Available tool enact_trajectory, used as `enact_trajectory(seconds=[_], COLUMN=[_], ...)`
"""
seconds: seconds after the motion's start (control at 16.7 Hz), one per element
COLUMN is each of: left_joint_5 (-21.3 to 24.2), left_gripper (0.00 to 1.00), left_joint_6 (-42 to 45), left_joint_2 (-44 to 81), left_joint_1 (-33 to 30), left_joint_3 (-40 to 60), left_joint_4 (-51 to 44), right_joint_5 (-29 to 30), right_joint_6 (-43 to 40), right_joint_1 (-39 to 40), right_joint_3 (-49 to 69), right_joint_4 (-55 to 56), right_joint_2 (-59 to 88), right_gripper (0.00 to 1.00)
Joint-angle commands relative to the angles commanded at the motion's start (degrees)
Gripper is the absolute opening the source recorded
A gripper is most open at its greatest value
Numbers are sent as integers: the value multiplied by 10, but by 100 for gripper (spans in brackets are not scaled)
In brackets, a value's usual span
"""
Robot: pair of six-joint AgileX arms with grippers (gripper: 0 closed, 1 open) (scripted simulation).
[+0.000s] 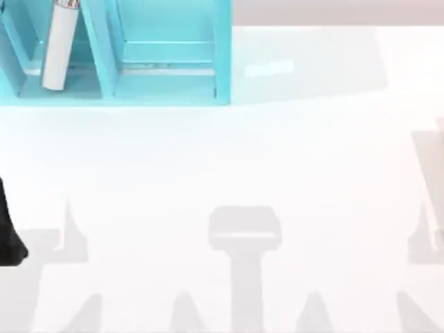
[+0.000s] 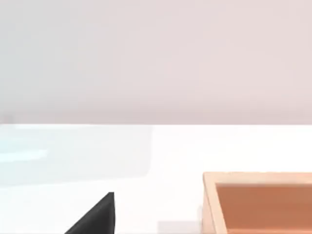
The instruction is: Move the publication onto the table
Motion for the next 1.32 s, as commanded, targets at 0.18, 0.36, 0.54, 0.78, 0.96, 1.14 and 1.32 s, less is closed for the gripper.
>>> enact_trajectory(seconds=[0.18, 0.36, 0.54, 0.78, 0.96, 1.14, 1.32], left_joint_5=[-1, -8, -18, -34, -46, -57, -68], left_gripper=[100, 100, 100, 100, 100, 100, 100], left_joint_6=[2, 14, 37, 76, 110, 145, 177], left_joint_2=[6, 60, 169, 391, 590, 791, 967], left_joint_1=[0, -2, -8, -21, -33, -44, -55], left_joint_3=[4, 35, 84, 160, 218, 274, 324], left_joint_4=[6, 55, 139, 276, 384, 487, 581], right_joint_5=[0, 0, 0, 0, 0, 0, 0], right_joint_6=[0, 0, 0, 0, 0, 0, 0], right_joint_1=[0, 0, 0, 0, 0, 0, 0], right_joint_3=[0, 0, 0, 0, 0, 0, 0], right_joint_4=[0, 0, 0, 0, 0, 0, 0], right_joint_2=[0, 0, 0, 0, 0, 0, 0], right_gripper=[100, 100, 100, 100, 100, 100, 100])
